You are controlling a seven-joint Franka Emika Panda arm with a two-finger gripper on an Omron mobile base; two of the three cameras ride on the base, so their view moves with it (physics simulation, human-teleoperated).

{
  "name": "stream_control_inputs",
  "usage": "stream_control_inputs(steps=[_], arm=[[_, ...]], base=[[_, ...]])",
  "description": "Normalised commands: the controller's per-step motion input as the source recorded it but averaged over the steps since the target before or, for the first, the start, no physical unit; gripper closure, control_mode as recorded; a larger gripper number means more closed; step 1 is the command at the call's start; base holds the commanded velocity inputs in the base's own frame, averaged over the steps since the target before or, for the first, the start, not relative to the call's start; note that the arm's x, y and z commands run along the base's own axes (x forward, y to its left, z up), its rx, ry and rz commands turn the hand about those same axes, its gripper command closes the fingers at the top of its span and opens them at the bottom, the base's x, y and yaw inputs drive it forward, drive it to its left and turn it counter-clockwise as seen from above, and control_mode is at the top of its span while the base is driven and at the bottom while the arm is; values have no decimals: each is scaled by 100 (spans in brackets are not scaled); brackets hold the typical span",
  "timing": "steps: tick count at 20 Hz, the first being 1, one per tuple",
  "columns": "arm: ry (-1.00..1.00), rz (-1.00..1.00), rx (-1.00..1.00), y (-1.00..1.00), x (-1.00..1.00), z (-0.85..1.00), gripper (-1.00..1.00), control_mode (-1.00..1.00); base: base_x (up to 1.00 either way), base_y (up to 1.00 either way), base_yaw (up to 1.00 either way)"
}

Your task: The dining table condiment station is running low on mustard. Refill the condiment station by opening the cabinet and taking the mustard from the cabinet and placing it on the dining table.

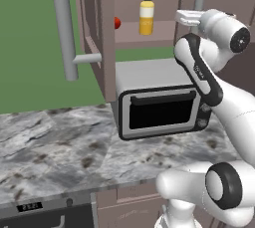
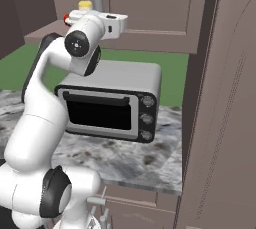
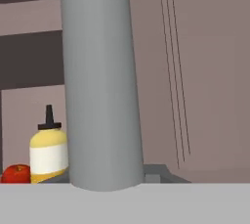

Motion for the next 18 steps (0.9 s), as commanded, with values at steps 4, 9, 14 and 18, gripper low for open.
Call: stream_control_inputs(steps=[4, 9, 14, 18], arm=[[9, 0, 0, 2, -7, -1, 100, -100], [1, 0, 1, -34, -66, 0, 100, -100], [0, 0, 9, -63, -100, 0, 100, -100], [0, -5, 15, -85, -100, 0, 100, -100]], base=[[0, 0, 0], [0, 0, 0], [0, 0, 0], [0, 0, 0]])
